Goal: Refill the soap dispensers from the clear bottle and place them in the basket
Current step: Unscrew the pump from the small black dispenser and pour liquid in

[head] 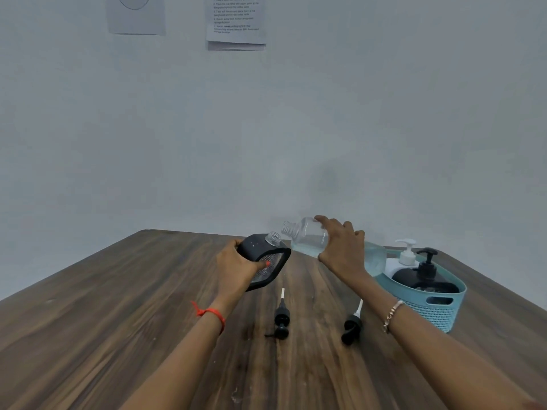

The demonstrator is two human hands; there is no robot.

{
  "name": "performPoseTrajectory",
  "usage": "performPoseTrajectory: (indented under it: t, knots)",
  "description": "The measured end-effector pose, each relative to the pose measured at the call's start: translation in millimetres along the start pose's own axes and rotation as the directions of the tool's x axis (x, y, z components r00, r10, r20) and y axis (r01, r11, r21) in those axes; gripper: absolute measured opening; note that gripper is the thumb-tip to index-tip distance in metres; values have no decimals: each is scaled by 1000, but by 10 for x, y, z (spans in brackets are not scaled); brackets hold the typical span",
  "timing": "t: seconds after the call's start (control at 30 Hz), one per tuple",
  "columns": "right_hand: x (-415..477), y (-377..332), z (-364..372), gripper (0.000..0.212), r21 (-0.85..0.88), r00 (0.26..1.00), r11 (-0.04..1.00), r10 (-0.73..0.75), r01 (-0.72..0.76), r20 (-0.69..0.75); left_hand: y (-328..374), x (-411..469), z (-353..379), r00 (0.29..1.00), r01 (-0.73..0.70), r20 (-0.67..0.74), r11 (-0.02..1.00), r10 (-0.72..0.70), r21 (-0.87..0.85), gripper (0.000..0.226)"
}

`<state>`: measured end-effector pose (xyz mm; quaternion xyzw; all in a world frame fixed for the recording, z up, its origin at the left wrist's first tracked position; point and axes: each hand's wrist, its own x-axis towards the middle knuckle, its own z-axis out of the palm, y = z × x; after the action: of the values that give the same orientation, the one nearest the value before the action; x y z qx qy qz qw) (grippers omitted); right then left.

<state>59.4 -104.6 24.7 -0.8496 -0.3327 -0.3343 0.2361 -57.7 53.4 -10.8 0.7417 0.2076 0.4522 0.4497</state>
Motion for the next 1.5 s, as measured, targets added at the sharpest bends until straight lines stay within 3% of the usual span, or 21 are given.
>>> performPoseTrajectory:
  t: [0.3, 1.5]
  knots:
    - [3, -42, -1, 62, -81, 999, 996, -33, 33, -5, 16, -47, -24, 1000, -12, 25, 1000, 12, -1, 50]
    - [-4, -135, -30, 69, -168, 993, 980, -100, 108, 57, -1, -143, -70, 999, 36, 11, 999, -36, 5, 45]
